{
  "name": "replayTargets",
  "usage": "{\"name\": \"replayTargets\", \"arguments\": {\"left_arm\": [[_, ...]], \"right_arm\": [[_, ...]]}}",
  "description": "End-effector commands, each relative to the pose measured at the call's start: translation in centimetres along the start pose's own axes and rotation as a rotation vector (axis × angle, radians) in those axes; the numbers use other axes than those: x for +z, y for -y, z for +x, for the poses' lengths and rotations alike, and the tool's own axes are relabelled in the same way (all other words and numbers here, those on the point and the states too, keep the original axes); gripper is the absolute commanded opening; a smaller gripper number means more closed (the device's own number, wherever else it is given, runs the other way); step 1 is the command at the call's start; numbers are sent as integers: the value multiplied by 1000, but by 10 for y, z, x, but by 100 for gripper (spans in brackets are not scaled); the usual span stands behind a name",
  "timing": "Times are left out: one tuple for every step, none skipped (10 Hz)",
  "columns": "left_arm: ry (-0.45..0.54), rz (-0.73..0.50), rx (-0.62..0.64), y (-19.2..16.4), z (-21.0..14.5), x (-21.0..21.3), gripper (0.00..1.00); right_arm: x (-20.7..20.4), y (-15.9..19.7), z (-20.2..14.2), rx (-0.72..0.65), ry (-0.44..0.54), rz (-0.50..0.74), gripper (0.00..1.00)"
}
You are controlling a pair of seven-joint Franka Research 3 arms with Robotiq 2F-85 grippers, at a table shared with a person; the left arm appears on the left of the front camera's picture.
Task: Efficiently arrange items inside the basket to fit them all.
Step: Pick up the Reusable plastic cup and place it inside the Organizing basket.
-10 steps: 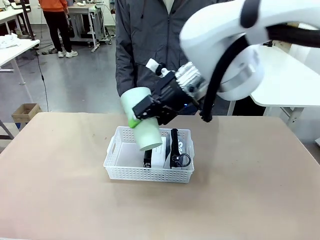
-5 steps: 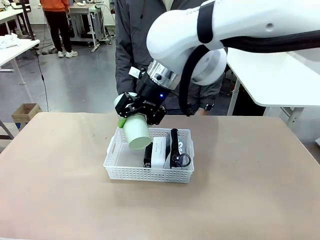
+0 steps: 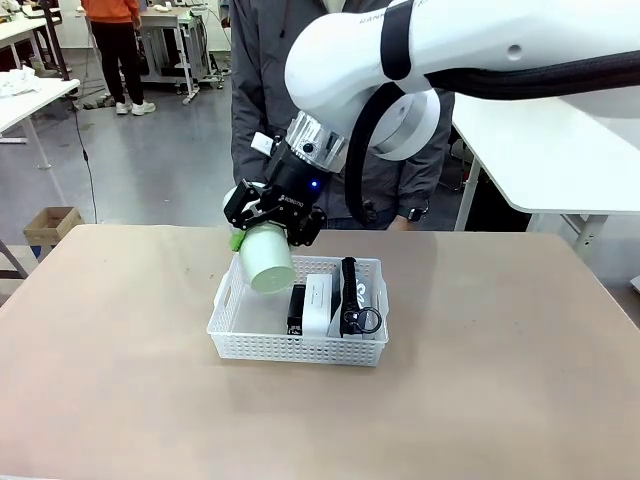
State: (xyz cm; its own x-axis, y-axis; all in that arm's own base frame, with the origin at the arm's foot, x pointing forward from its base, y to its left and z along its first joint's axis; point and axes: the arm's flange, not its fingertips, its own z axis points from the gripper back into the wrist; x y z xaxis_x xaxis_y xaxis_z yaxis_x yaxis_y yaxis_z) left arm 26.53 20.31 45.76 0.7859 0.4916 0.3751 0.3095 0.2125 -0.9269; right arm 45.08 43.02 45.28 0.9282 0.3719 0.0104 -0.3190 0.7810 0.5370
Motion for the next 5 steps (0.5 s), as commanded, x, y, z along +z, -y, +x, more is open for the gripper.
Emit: {"name": "replayTargets", "arguments": {"left_arm": [[16, -21, 5, 4, 1, -2, 100], [16, -21, 5, 4, 1, -2, 100], [16, -21, 5, 4, 1, -2, 100], [16, -21, 5, 4, 1, -2, 100], [16, -21, 5, 4, 1, -2, 100]], "right_arm": [[1, -1, 1, 1, 1, 2, 84], [-6, 4, -3, -167, 9, 17, 84], [-7, 1, -6, -326, 84, 54, 84], [-10, -2, -6, -386, 72, 74, 84], [-18, -1, -5, -419, 33, 69, 84]]}}
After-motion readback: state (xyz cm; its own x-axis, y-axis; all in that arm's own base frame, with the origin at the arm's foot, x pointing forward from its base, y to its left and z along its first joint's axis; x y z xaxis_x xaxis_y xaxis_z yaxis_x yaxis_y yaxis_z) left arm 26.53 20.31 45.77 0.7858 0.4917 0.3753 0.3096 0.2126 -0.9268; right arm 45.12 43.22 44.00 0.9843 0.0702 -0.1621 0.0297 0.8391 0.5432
